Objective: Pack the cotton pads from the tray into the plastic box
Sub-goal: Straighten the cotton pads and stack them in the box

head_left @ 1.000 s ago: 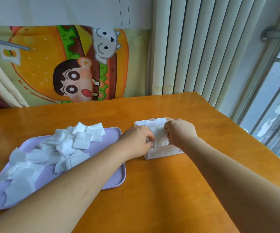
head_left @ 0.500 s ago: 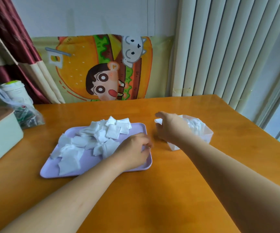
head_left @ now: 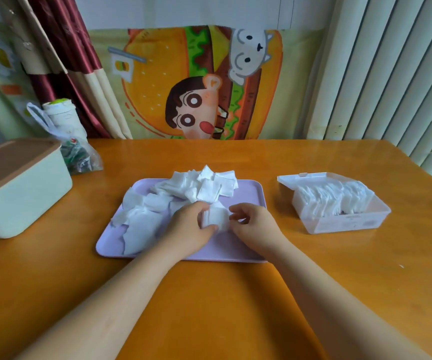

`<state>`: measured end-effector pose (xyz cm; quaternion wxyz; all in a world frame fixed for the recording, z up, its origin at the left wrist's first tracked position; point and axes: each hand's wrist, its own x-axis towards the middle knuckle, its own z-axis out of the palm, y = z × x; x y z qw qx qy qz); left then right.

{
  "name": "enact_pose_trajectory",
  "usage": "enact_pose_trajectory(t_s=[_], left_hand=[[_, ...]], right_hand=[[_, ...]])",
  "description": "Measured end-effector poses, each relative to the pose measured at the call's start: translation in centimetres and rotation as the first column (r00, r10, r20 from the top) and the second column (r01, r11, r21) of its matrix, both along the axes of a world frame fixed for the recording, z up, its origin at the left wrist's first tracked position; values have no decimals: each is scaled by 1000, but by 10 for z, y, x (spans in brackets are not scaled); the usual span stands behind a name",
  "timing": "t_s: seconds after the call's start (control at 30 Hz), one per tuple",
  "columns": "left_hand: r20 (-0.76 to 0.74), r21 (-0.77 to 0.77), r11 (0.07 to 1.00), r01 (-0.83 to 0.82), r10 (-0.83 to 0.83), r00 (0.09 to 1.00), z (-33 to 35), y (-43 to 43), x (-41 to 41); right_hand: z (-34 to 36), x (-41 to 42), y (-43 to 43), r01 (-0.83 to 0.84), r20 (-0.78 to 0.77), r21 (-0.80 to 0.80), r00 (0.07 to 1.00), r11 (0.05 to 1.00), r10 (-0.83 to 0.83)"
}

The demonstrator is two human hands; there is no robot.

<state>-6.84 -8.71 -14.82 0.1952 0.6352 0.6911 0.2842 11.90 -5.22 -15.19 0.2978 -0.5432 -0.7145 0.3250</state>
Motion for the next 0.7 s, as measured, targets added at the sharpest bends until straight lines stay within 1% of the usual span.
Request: enact_pose_trajectory(t_s=[0.07,0.17,0.23,0.3,0.37,0.43,0.57,0.63,0.7], left_hand=[[103,49,998,46,-50,993,-1,9,7],[314,96,995,32,-61,947,-4,12,13],[465,95,995,3,-47,884,-7,12,14],[595,86,996,-5,-48,802,-8,10,12],[708,73,997,20,-66,703,-9,10,10],[760,77,995,65,-101,642,-6,9,10],[827,106,987,119,-154,541,-7,11,5],[851,103,985,140,-160,501,-8,11,2],[862,71,984,161,-142,487,-10,11,0]], right_hand=[[-6,2,3,8,-73,-44,997,999,-11],[-11,3,1,29,-134,-16,991,999,-31],[-10,3,-2,32,-165,4,986,999,-31],[-9,4,-3,36,-199,17,979,999,-32],[-8,5,-3,43,-289,9,957,999,-39],[-7,7,-4,23,-386,-12,922,1000,-25],[-4,11,-7,8,-533,-38,846,999,-27],[-3,13,-8,7,-573,-57,819,998,-38],[-3,14,-8,0,-587,-60,809,998,-35]])
